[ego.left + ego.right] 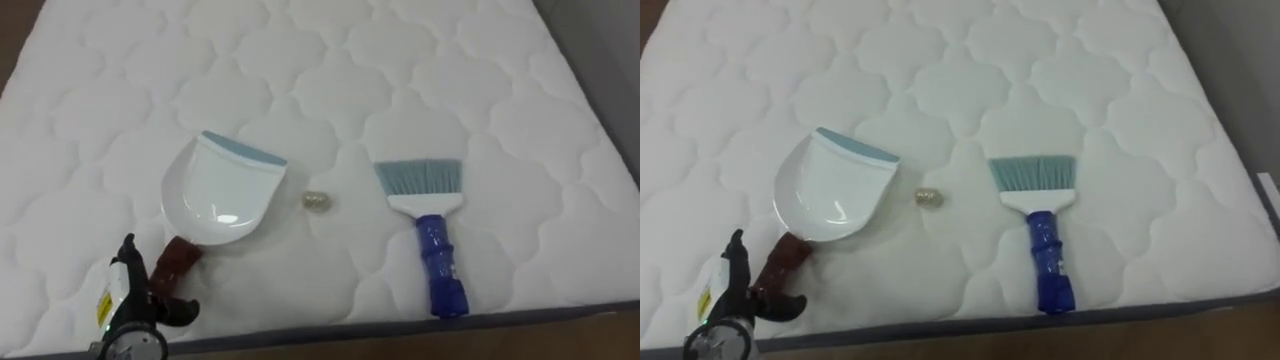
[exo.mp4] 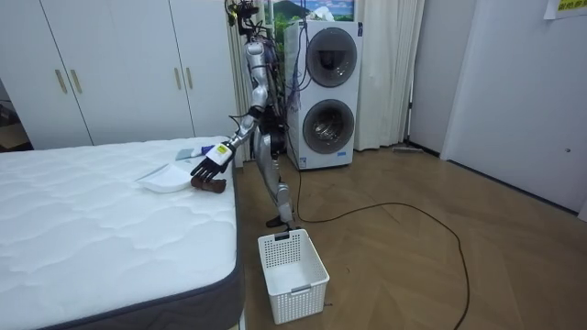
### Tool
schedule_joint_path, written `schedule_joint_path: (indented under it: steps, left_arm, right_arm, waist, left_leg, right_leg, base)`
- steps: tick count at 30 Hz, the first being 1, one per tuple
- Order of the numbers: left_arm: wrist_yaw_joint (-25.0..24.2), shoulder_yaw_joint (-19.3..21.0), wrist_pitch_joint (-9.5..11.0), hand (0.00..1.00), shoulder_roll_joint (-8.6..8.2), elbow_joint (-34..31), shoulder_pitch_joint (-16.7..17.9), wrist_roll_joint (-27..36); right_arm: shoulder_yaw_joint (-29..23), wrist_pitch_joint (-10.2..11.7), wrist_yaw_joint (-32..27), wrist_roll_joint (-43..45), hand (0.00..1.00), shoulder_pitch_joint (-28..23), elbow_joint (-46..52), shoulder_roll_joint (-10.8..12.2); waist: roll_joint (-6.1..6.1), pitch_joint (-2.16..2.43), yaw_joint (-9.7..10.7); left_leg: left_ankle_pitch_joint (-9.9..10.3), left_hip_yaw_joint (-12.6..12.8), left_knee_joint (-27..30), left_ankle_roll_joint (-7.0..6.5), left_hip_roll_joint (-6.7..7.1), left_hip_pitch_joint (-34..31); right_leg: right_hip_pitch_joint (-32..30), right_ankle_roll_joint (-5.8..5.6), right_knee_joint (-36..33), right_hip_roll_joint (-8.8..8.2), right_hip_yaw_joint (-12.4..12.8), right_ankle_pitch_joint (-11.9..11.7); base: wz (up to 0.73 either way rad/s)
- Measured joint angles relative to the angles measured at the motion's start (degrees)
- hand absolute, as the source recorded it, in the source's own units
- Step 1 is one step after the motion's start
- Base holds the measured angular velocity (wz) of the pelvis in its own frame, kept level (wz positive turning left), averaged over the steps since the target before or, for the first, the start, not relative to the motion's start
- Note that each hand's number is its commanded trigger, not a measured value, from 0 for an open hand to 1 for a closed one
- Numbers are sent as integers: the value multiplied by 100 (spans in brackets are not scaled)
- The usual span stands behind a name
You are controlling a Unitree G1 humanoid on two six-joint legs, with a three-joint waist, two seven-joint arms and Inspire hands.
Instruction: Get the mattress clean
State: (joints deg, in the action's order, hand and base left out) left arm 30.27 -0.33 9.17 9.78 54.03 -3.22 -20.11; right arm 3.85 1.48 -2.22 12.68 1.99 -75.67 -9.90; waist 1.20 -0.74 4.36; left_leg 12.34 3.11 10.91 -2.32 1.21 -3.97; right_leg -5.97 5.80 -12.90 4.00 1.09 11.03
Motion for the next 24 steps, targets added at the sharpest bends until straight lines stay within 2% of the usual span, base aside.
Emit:
schedule_joint_path:
  steps: [3,5,11,15,21,24]
  left_arm:
    - [0,-19,2,0,1,185,-167,33]
    - [-3,-36,-6,0,3,396,-357,71]
    - [-4,-35,-4,0,47,451,-785,380]
    - [-81,-36,-4,0,48,476,-822,387]
    - [-149,-36,-4,0,51,511,-846,392]
    - [-180,-39,-4,0,52,513,-859,466]
  right_arm:
    - [137,48,-34,-173,0,105,-40,-13]
    - [209,63,-61,-273,0,193,-68,-16]
    - [408,123,-164,-609,0,387,-107,-37]
    - [619,163,-196,-819,0,386,-124,-71]
    - [849,173,-193,-1193,0,405,-257,-118]
    - [852,234,-198,-1301,0,405,-318,-124]
  waist:
    - [-2,-5,3]
    - [3,-24,1]
    - [34,-44,-14]
    - [75,-69,-23]
    - [80,-71,-52]
    - [79,-71,-97]
  left_leg:
    - [0,1,4,0,0,-105]
    - [0,-8,56,0,4,-172]
    - [0,-14,90,0,0,-375]
    - [0,-13,89,0,1,-397]
    - [0,-7,90,0,-6,-513]
    - [0,-15,92,0,-19,-523]
  right_leg:
    - [-94,1,2,-2,4,-2]
    - [-129,1,3,-8,11,-2]
    - [-342,1,-69,-8,-4,-2]
    - [-371,1,-69,-9,-26,-2]
    - [-493,1,-73,-9,-28,-2]
    - [-512,0,-102,-9,-115,-2]
  base:
    - [1]
    - [0]
    - [0]
    - [-3]
    - [-1]
    - [0]
